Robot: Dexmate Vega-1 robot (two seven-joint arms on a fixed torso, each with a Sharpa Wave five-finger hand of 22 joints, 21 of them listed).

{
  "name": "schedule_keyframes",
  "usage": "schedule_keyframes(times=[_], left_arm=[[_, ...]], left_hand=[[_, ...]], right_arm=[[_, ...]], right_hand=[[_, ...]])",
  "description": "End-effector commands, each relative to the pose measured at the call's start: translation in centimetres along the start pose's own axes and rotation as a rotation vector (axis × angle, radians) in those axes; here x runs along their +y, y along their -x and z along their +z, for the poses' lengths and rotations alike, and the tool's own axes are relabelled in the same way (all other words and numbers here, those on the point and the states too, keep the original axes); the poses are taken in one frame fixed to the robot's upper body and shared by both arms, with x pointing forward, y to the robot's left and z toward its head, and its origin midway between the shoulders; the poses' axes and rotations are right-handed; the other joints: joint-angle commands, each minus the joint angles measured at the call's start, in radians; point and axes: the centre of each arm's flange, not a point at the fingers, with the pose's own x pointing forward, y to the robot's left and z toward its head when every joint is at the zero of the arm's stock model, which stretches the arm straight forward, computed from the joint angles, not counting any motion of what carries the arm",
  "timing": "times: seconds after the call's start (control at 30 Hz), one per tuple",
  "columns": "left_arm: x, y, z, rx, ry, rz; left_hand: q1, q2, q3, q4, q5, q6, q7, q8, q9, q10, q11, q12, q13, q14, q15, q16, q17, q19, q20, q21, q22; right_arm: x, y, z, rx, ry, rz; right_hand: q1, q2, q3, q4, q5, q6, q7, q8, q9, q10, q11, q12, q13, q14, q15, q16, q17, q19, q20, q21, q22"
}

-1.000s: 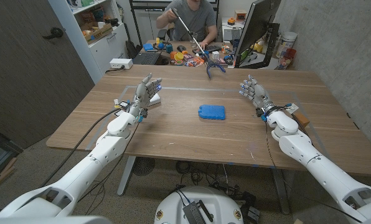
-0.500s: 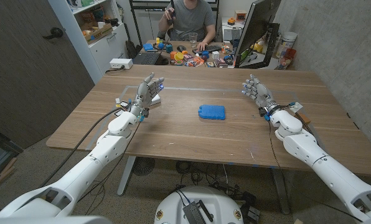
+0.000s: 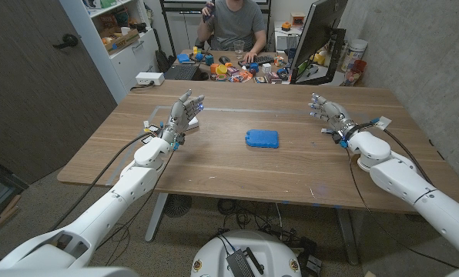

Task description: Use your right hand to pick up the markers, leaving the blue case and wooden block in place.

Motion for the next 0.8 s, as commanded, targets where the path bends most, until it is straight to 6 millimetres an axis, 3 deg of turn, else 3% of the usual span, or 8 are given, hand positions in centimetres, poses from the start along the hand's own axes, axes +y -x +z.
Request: schedule_keyframes(times=[0.03,0.33,0.8], left_arm=[[0.2,0.0,-0.3,0.005,0.009,0.002],[0.6,0.3,-0.6,0.013,0.01,0.011],[0.7,0.6,-0.7,0.016,0.011,0.019]], left_hand=[[0.01,0.001,0.006,0.0,0.004,0.009,-0.001,0.003,0.004,0.008,0.001,0.004,0.001,0.007,-0.068,0.006,0.002,0.009,-0.076,0.003,0.005],[0.01,0.001,0.006,0.0,0.004,0.009,-0.001,0.003,0.004,0.008,0.001,0.004,0.001,0.007,-0.068,0.006,0.002,0.009,-0.076,0.003,0.005],[0.01,0.001,0.006,0.0,0.004,0.009,-0.001,0.003,0.004,0.008,0.001,0.004,0.001,0.007,-0.068,0.006,0.002,0.009,-0.076,0.003,0.005]], right_arm=[[-2.3,1.2,3.4,0.082,0.34,0.015],[-2.6,0.6,4.5,0.181,0.581,0.031],[-2.1,-0.5,4.6,0.324,0.905,0.05]], right_hand=[[0.036,-0.001,0.006,-0.019,0.013,0.004,-0.009,0.006,0.002,0.008,-0.01,0.006,0.002,-0.006,-0.005,-0.003,0.001,-0.008,-0.011,-0.004,0.002],[0.073,-0.01,0.014,-0.039,0.026,0.008,-0.013,0.008,0.002,0.015,-0.021,0.009,0.002,-0.016,-0.013,-0.006,-0.001,-0.014,-0.021,-0.006,0.002],[0.12,-0.03,0.019,-0.052,0.047,0.024,-0.029,0.012,0.002,0.031,-0.039,0.016,0.002,-0.016,-0.034,-0.003,-0.003,-0.013,-0.034,-0.005,0.001]])
